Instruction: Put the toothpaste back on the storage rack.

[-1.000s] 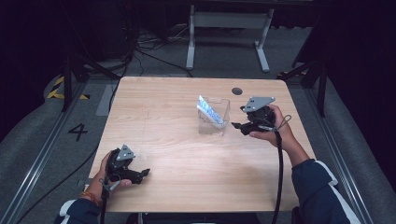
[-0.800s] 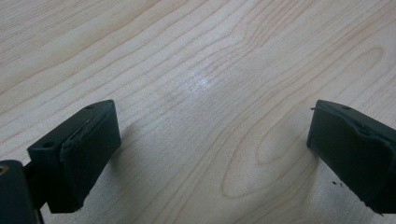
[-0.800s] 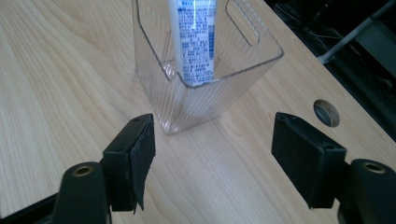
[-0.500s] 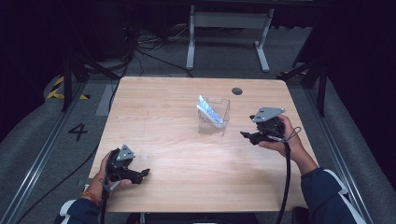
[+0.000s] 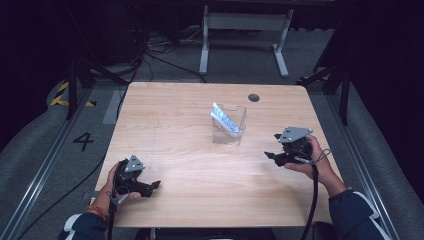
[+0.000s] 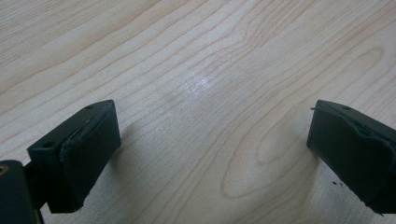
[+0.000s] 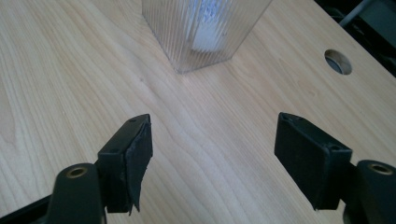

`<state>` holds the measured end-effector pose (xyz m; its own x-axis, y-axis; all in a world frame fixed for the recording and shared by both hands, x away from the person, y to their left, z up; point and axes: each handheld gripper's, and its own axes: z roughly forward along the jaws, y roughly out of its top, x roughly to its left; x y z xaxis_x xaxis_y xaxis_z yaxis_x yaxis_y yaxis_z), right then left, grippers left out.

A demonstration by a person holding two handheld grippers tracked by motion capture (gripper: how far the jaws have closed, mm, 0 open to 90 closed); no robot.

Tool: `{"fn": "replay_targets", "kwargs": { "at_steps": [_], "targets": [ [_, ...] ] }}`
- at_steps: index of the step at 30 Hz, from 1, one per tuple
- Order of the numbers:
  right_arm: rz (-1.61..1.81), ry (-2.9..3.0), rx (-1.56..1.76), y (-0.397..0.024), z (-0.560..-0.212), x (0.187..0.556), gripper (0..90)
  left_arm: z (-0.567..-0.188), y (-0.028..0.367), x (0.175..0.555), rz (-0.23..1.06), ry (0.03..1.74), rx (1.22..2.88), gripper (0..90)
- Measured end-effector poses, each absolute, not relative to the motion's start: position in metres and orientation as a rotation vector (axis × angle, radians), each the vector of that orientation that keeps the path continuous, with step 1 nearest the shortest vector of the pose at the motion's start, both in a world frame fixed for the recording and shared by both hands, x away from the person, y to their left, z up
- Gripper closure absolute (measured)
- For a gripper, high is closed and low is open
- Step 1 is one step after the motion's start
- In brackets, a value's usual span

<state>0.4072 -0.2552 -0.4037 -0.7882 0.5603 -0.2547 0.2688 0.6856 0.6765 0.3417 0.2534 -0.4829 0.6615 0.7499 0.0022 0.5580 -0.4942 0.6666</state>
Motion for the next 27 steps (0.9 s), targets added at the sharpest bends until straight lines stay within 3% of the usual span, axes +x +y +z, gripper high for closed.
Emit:
{"fn": "replay_targets", "kwargs": {
  "at_steps": [27],
  "targets": [
    [0.956, 2.427, 0.849, -0.315, -0.449, 0.365, 28.2, -0.483, 0.253, 0.341, 0.381, 1.018, 2.226, 3.1]
  ]
}}
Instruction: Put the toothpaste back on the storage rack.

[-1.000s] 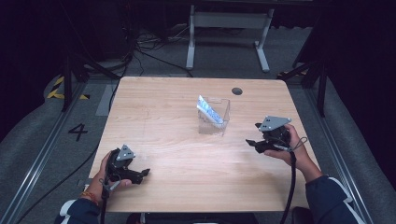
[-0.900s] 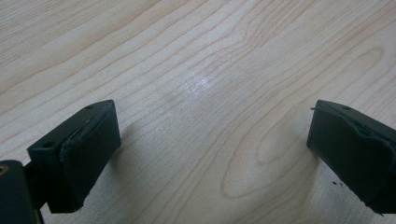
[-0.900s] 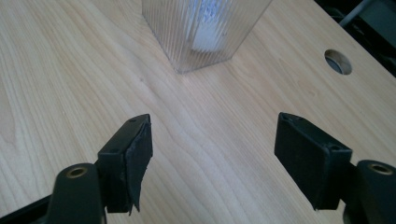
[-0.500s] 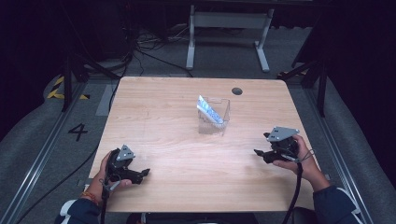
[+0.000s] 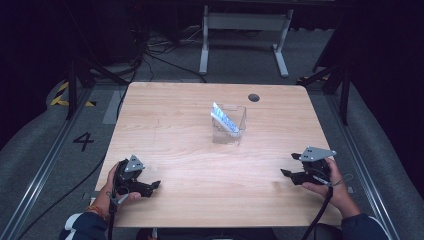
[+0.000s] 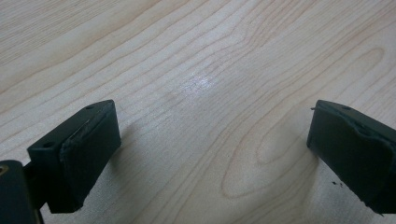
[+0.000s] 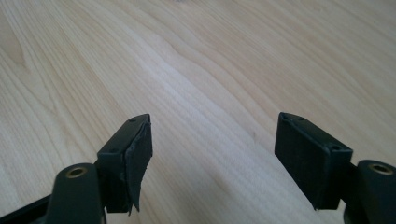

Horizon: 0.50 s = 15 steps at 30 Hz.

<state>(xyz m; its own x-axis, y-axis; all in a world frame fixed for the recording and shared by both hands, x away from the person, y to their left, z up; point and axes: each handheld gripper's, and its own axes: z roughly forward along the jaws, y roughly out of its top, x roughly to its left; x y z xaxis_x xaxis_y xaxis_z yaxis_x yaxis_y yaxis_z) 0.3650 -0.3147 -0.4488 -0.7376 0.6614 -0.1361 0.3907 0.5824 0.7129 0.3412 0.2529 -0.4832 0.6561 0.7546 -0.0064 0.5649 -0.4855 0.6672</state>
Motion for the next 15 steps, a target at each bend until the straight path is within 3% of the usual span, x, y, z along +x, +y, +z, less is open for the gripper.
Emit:
{"fn": "replay_targets", "kwargs": {
  "at_steps": [15],
  "targets": [
    [1.034, 2.379, 0.969, -0.346, -0.484, 0.336, 26.3, -0.483, 0.253, 0.341, 0.380, 1.018, 2.226, 3.1]
  ]
}}
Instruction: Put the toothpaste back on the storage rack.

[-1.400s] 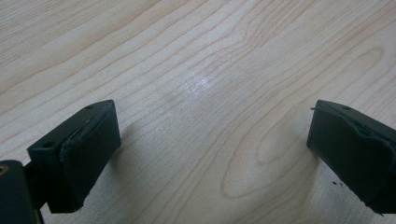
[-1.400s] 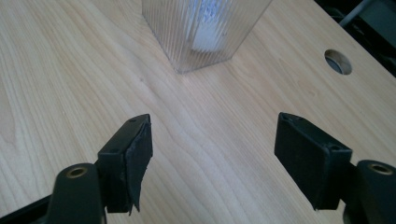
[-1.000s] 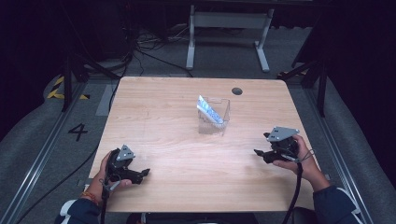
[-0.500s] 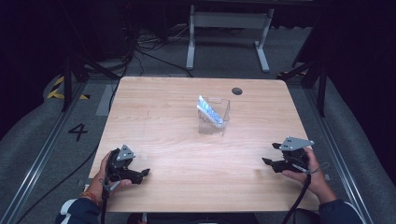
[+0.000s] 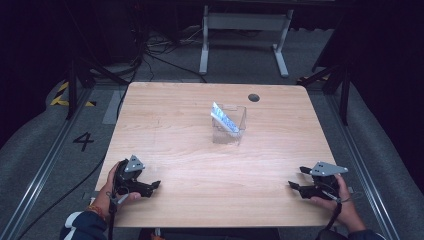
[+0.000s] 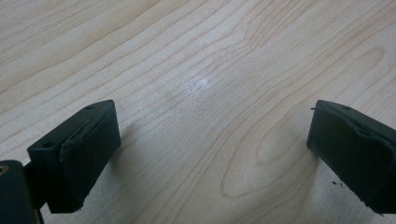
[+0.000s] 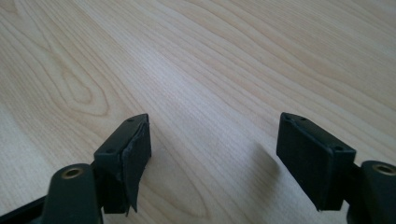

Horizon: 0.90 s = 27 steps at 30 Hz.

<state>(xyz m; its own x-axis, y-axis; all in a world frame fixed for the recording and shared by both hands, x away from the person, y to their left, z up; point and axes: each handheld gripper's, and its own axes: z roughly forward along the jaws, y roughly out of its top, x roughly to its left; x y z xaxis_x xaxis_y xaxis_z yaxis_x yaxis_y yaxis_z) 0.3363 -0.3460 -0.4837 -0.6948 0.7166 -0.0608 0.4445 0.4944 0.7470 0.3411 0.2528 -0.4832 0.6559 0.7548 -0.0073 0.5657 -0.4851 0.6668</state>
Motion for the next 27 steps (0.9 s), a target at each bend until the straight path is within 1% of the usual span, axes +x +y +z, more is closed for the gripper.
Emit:
{"fn": "replay_targets", "kwargs": {
  "at_steps": [1, 3, 18, 27],
  "targets": [
    [1.058, 2.369, 0.988, -0.3484, -0.4857, 0.3361, 25.2, -0.4832, 0.2529, 0.3411, 0.382, 1.017, 2.226, 3.1],
    [1.063, 2.377, 1.055, -0.3515, -0.4864, 0.3390, 20.0, -0.4833, 0.2528, 0.3411, 0.382, 1.017, 2.225, 3.1],
    [1.060, 2.376, 1.065, -0.3513, -0.4867, 0.3401, 19.1, -0.4834, 0.2505, 0.3416, 0.391, 1.037, 2.222, 1.6],
    [1.050, 2.364, 1.088, -0.3516, -0.4867, 0.3399, 16.9, -0.4832, 0.2502, 0.3418, 0.384, 1.042, 2.227, 0.7]
  ]
}}
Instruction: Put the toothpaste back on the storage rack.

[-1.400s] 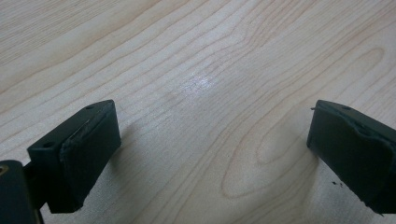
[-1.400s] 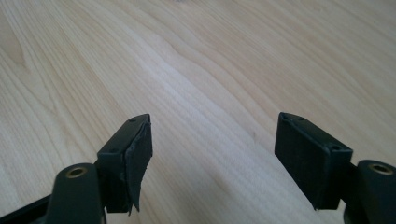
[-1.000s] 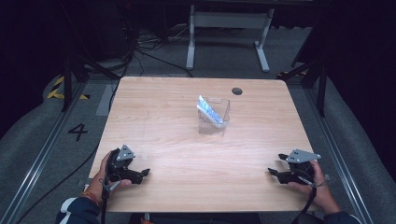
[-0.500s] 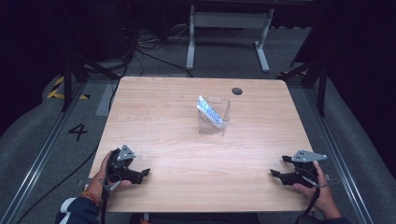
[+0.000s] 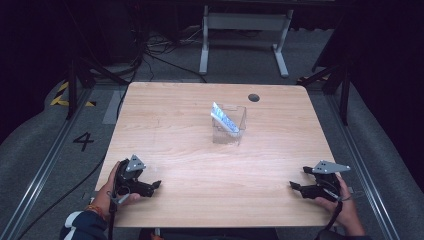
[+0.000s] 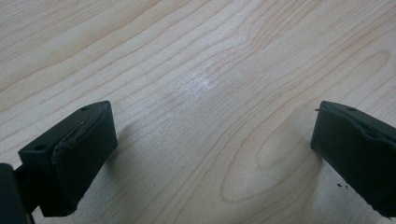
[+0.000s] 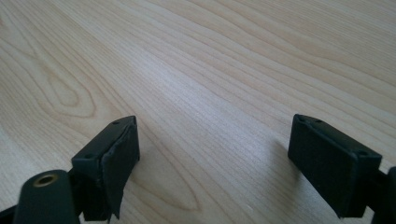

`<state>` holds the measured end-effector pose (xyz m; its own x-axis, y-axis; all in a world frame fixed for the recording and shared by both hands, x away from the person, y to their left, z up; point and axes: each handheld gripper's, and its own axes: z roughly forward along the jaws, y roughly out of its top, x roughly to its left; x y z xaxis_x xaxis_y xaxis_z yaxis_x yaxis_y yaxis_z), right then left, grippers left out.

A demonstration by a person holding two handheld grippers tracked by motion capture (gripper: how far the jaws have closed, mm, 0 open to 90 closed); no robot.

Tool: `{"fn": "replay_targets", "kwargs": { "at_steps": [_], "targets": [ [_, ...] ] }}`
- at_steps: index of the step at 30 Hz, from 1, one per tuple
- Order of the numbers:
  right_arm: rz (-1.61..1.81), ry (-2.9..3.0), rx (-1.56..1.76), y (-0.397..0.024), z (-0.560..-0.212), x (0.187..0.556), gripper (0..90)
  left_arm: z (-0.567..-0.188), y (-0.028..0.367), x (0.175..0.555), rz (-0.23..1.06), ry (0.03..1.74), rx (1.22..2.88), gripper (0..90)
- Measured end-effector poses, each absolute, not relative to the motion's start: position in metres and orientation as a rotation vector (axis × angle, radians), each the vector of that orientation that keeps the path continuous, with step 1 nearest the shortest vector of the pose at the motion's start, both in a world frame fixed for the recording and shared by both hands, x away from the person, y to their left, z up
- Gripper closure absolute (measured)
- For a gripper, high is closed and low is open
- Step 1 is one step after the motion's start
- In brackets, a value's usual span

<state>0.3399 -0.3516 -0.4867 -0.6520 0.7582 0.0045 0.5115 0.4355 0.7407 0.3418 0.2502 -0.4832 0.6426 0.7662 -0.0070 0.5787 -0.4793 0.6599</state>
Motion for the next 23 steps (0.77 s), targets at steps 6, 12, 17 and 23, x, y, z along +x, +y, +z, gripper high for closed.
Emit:
{"fn": "replay_targets", "kwargs": {
  "at_steps": [6, 12, 17, 23],
  "targets": [
    [1.047, 2.357, 1.099, -0.3520, -0.4866, 0.3393, 16.8, -0.4832, 0.2501, 0.3417, 0.382, 1.044, 2.226, 0.7],
    [1.046, 2.356, 1.101, -0.3520, -0.4866, 0.3394, 16.5, -0.4832, 0.2501, 0.3418, 0.383, 1.043, 2.226, 0.7],
    [1.040, 2.351, 1.109, -0.3525, -0.4867, 0.3387, 16.5, -0.4830, 0.2504, 0.3425, 0.391, 1.034, 2.233, 0.6],
    [1.041, 2.351, 1.109, -0.3525, -0.4867, 0.3388, 16.5, -0.4830, 0.2504, 0.3426, 0.394, 1.032, 2.233, 0.6]
  ]
}}
